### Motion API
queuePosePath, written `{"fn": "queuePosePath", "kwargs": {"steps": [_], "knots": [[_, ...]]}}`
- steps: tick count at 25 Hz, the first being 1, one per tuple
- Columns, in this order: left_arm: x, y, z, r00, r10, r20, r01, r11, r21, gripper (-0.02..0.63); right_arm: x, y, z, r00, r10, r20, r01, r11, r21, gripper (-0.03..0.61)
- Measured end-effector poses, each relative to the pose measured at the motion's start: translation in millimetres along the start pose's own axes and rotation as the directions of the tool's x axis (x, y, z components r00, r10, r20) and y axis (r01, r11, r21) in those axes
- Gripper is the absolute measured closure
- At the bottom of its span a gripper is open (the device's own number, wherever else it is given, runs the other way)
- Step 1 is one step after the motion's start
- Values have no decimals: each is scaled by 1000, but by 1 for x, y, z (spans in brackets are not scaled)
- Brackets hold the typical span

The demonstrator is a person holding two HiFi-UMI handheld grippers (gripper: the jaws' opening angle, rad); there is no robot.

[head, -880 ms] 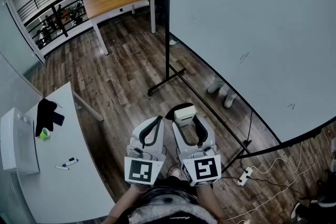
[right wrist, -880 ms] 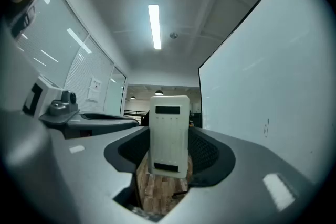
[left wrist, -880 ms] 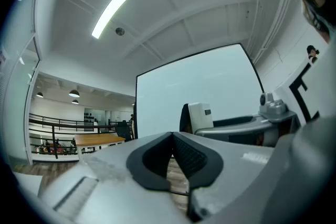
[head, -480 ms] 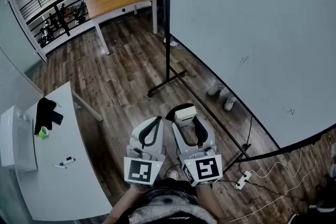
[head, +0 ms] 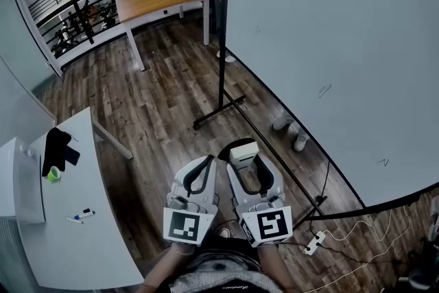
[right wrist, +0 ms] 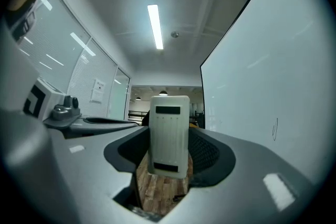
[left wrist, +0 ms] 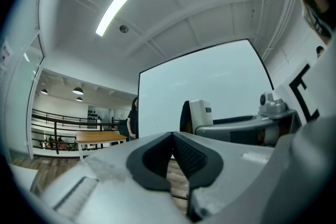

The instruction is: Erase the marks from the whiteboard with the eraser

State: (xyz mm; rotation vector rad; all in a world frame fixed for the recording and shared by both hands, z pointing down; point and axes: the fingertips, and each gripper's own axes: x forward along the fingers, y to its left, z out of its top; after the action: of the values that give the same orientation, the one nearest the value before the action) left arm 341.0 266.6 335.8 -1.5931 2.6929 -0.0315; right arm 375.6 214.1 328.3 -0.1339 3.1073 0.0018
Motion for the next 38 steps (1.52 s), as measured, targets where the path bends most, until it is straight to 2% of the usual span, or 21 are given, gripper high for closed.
{"fn": "queuePosePath", "kwargs": {"steps": [4,8,15,22,26,31,38], "knots": [[31,21,-4,1000,-10,6,10,1000,-12,615,33,-13,-3,1000,-6,-3,6,1000,1,339],[78,51,-6,998,-61,27,62,998,-26,615,82,-36,-4,999,-52,6,52,998,-19,339],[155,117,6,990,-129,55,130,992,-7,615,176,-63,8,993,-116,28,117,992,-36,339],[205,169,-6,980,-193,43,194,981,-20,615,245,-83,-8,981,-194,11,194,980,-35,340],[231,184,-16,976,-218,14,218,976,7,615,269,-100,-17,970,-242,-11,241,970,-43,340],[274,193,-29,971,-238,1,238,971,-23,615,297,-129,-30,962,-269,-42,267,963,-45,339],[365,194,-42,962,-272,-15,271,962,-20,615,344,-204,-49,945,-321,-62,320,947,-34,341]]}}
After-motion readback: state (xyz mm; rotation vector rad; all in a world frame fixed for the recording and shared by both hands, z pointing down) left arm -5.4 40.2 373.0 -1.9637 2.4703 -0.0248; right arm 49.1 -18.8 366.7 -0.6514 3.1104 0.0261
